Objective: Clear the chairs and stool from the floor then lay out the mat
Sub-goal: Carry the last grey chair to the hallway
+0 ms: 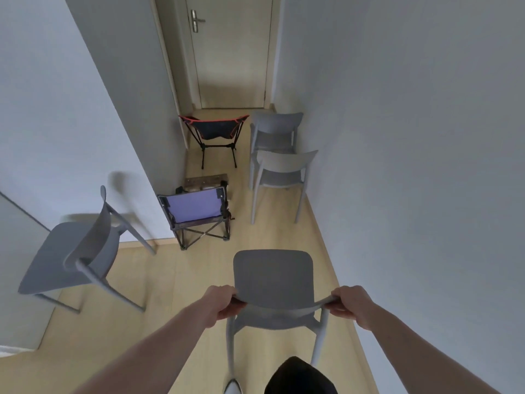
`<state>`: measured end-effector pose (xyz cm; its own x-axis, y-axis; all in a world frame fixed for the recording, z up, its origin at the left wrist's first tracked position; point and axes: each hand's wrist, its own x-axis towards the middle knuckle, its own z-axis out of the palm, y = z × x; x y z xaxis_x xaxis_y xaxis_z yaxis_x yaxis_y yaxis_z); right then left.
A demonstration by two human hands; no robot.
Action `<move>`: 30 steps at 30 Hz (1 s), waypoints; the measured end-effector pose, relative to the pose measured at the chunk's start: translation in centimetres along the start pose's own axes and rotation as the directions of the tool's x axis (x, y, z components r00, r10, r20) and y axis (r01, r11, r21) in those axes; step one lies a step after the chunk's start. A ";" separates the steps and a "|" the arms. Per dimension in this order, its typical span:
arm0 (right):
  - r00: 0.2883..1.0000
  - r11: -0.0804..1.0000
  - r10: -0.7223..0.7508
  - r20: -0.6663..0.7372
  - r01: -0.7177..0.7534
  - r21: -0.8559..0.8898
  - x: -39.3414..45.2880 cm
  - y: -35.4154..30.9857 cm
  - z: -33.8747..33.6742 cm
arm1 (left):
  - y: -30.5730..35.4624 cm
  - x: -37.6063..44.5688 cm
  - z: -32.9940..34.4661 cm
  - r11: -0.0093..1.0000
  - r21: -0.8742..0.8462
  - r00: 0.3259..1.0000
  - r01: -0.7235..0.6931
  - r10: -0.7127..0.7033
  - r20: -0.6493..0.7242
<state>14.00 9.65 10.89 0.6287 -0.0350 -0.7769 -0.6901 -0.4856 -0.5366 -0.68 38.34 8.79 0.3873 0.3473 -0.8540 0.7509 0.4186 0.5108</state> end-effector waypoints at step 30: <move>0.999 0.998 0.036 0.034 -0.034 -0.056 31.5 -28.2 -4.9 | 29.6 21.4 15.9 0.999 -0.010 0.993 0.042 -0.043 -0.113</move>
<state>55.00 17.97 3.17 0.5911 -0.0225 -0.8063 -0.6896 -0.5326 -0.4907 38.33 44.81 4.10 0.2918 0.4215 -0.8586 0.7609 0.4416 0.4754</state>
